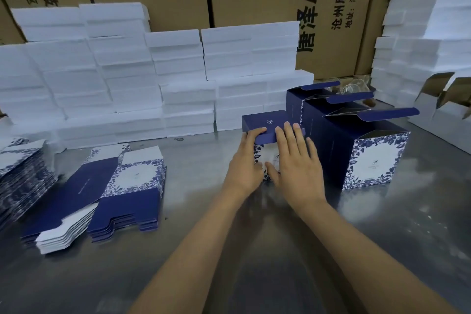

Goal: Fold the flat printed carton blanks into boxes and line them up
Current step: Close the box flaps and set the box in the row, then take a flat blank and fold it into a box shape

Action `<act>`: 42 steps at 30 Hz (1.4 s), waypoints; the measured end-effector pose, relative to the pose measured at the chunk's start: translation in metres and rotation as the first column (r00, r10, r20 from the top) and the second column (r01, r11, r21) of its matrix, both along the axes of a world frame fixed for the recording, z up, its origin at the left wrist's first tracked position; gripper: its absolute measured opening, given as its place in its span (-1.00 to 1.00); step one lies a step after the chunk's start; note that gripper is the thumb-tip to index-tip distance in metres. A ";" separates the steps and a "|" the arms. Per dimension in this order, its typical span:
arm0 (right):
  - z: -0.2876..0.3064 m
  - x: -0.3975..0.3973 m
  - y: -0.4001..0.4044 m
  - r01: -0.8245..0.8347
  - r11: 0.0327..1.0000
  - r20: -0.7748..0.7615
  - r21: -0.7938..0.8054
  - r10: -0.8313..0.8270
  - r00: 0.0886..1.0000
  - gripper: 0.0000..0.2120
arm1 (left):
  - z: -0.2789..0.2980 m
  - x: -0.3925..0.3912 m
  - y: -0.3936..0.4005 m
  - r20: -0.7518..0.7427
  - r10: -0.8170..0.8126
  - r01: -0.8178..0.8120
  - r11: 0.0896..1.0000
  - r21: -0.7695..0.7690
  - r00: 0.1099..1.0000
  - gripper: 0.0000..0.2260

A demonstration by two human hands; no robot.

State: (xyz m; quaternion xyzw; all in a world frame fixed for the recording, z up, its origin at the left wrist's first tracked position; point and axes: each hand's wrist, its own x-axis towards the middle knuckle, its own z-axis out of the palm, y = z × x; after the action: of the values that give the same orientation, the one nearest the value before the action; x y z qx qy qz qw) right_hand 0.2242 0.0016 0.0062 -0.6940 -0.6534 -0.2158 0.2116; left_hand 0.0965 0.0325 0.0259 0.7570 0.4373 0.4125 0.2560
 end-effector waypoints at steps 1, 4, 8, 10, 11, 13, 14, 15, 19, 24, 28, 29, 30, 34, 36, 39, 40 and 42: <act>0.002 0.006 0.011 0.003 1.000 0.002 -0.016 -0.003 1.000 -0.26 | 0.001 0.008 0.011 -0.007 0.005 -0.005 1.000 -0.001 1.000 -0.32; 0.006 0.022 0.046 0.002 0.998 -0.004 -0.057 -0.002 1.000 -0.24 | 0.003 0.026 0.047 -0.030 0.014 -0.014 1.000 0.000 0.999 -0.32; 0.009 0.036 0.091 0.043 0.996 -0.012 -0.076 -0.044 0.999 -0.23 | 0.004 0.046 0.090 -0.041 0.017 -0.017 1.000 -0.006 0.999 -0.34; 0.012 0.041 0.111 0.044 0.995 -0.028 -0.092 -0.046 0.999 -0.21 | 0.004 0.054 0.110 -0.041 0.009 -0.009 1.000 -0.005 0.999 -0.33; 0.012 0.043 0.120 0.042 0.994 -0.034 -0.101 -0.045 0.998 -0.21 | 0.004 0.057 0.119 -0.041 0.009 -0.009 1.000 -0.005 0.999 -0.33; 0.013 0.047 0.135 0.038 0.993 -0.044 -0.111 -0.044 0.998 -0.20 | 0.003 0.062 0.134 -0.031 0.008 -0.008 1.000 0.000 0.999 -0.33; 0.013 0.048 0.141 0.036 0.993 -0.051 -0.110 -0.042 0.998 -0.20 | 0.002 0.064 0.141 -0.024 0.007 -0.007 1.000 0.003 1.000 -0.34; 0.013 0.050 0.146 0.034 0.994 -0.056 -0.107 -0.040 0.998 -0.21 | 0.001 0.066 0.147 -0.018 0.009 -0.008 1.000 0.006 1.000 -0.34; 0.012 0.052 0.158 0.039 0.992 -0.058 -0.120 -0.046 0.997 -0.19 | -0.003 0.072 0.163 0.001 0.009 -0.009 1.000 0.009 1.000 -0.34; 0.024 0.047 0.152 0.069 0.976 -0.029 -0.204 -0.077 0.997 -0.14 | 0.002 0.069 0.160 -0.032 -0.007 0.006 1.000 -0.024 0.999 -0.19; 0.031 0.038 0.127 0.050 0.981 -0.014 -0.186 -0.054 0.998 -0.05 | 0.012 0.053 0.138 -0.051 0.001 -0.001 1.000 0.002 0.999 -0.01; 0.032 0.035 0.118 0.033 0.985 -0.007 -0.172 -0.035 0.999 -0.05 | 0.014 0.047 0.131 -0.045 0.003 -0.003 1.000 0.006 0.999 -0.02; 0.033 0.031 0.108 0.013 0.986 -0.009 -0.164 -0.015 1.000 -0.06 | 0.016 0.041 0.122 -0.039 0.000 0.001 1.000 0.009 0.999 -0.03; 0.035 0.001 0.072 -0.150 0.962 -0.165 -0.229 0.113 0.980 -0.11 | 0.013 0.018 0.082 0.007 0.001 -0.001 1.000 -0.008 1.000 -0.16; 0.031 -0.022 0.059 -0.258 0.914 -0.294 -0.313 0.165 0.941 -0.09 | 0.008 0.003 0.062 -0.010 0.042 -0.043 0.998 -0.035 0.999 -0.23; 0.022 -0.054 0.043 -0.363 0.828 -0.457 -0.428 0.148 0.877 -0.20 | -0.002 -0.031 0.036 -0.013 0.136 -0.137 0.988 -0.074 0.991 -0.32; 0.018 -0.064 0.040 -0.401 0.792 -0.512 -0.460 0.133 0.849 -0.26 | -0.005 -0.044 0.028 -0.002 0.168 -0.168 0.982 -0.083 0.986 -0.35; 0.011 -0.086 0.034 -0.492 0.728 -0.608 -0.478 0.131 0.783 -0.42 | -0.011 -0.066 0.011 0.036 0.228 -0.225 0.971 -0.085 0.973 -0.42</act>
State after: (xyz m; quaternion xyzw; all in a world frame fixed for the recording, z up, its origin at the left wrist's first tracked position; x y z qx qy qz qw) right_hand 0.1383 0.0357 0.0173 -0.6295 -0.7124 0.2511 0.1821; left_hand 0.0305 0.0432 0.0153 0.6817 0.5310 0.4383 0.2473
